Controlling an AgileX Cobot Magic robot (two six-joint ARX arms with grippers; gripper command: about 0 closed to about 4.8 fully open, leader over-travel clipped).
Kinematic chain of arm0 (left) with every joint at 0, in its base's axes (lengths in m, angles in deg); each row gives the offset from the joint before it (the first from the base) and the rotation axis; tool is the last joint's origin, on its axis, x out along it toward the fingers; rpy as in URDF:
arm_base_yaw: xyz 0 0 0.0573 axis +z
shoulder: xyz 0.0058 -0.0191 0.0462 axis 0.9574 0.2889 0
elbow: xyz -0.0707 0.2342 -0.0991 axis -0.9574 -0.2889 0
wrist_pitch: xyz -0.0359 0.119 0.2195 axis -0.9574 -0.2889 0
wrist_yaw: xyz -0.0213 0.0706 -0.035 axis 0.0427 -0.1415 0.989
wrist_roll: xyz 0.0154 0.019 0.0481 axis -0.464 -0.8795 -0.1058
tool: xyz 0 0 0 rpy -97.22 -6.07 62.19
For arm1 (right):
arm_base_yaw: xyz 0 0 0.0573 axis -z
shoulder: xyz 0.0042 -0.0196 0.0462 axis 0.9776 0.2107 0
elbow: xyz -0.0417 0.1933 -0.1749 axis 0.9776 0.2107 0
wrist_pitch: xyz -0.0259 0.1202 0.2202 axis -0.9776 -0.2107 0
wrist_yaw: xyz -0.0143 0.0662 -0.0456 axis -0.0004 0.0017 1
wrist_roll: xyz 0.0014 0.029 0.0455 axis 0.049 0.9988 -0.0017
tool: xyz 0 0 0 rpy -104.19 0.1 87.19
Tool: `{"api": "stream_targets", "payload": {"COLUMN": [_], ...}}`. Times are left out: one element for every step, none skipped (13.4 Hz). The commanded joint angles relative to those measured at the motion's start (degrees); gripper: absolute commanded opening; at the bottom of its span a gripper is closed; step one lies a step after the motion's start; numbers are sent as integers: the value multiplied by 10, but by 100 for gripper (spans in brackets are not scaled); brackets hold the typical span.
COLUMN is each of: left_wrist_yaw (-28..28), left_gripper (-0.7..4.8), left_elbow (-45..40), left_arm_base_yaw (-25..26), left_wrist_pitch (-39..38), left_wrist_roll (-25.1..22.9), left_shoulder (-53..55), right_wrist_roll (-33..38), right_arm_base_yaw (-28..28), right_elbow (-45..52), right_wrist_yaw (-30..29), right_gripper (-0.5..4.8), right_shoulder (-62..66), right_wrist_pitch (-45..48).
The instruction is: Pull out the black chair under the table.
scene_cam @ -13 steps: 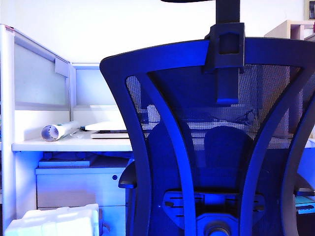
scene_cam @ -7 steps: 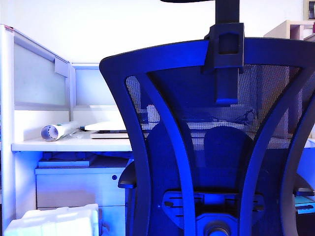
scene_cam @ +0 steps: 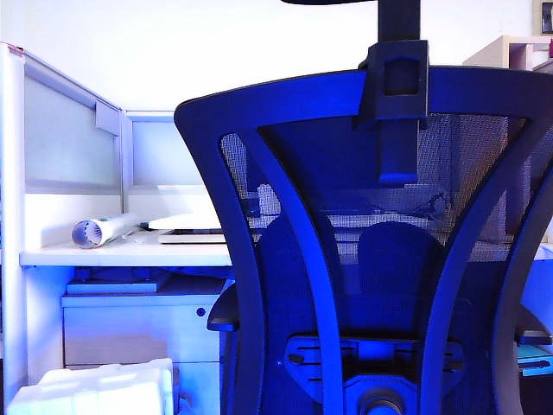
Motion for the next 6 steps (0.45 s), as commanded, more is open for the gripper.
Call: {"api": "stream_targets", "payload": {"left_wrist_yaw": [0,0,0,0,0,0], "left_gripper": [-4,-4,-4,-4,-4,-4], "left_elbow": [-1,-1,-1,-1,-1,-1], "left_arm_base_yaw": [1,1,1,0,0,0], "left_wrist_pitch": [-14,-14,-14,-14,-14,-14], "left_wrist_roll": [-2,-2,-2,-2,-2,-2], "left_shoulder": [0,0,0,0,0,0], "right_wrist_roll": [2,2,3,6,6,6], "right_arm_base_yaw": [0,0,0,0,0,0], "right_elbow": [24,24,24,24,24,24], "right_wrist_yaw": [0,-1,-1,0,-1,-1], "right_gripper": [-6,-5,-5,-5,-5,-5], "right_shoulder": [0,0,0,0,0,0], "right_wrist_pitch": [2,2,1,2,2,2]}}
